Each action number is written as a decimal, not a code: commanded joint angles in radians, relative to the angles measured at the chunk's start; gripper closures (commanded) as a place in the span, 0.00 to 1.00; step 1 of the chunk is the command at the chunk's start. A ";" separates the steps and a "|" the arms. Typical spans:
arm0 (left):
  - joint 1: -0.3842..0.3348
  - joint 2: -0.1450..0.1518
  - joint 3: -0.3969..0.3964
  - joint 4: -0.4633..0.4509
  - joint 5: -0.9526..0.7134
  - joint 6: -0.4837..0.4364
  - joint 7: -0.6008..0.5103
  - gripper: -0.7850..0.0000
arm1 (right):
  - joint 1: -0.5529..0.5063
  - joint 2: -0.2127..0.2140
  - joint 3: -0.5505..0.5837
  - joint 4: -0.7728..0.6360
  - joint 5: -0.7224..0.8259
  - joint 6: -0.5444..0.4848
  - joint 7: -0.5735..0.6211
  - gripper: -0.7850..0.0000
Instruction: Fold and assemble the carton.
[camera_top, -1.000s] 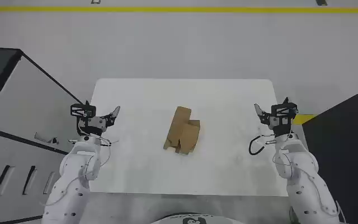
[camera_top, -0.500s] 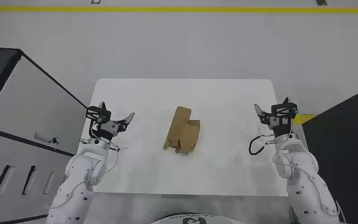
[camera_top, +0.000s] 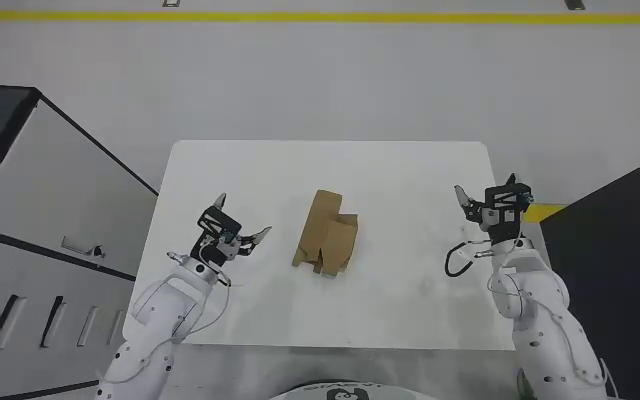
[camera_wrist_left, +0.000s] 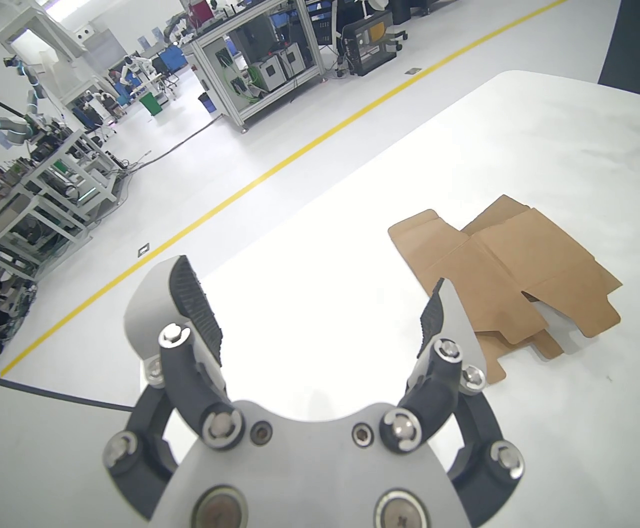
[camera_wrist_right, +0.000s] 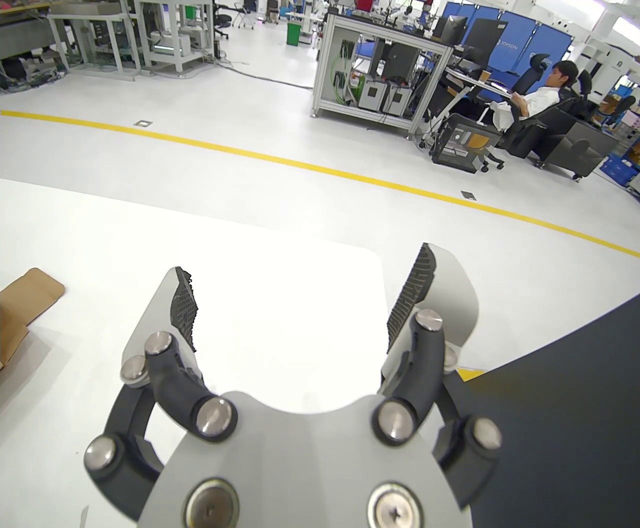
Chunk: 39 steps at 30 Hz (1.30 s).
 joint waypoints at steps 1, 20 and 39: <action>0.000 0.000 0.000 0.001 0.001 -0.001 0.000 0.00 | 0.000 0.000 0.000 0.000 0.000 0.000 0.000 0.00; 0.005 0.000 0.149 0.008 0.255 -0.019 0.022 0.00 | 0.000 0.000 0.000 0.000 0.000 0.000 0.000 0.00; -0.046 -0.013 0.303 0.027 0.483 0.051 -0.082 0.00 | 0.000 0.000 0.000 0.000 0.000 0.000 0.000 0.00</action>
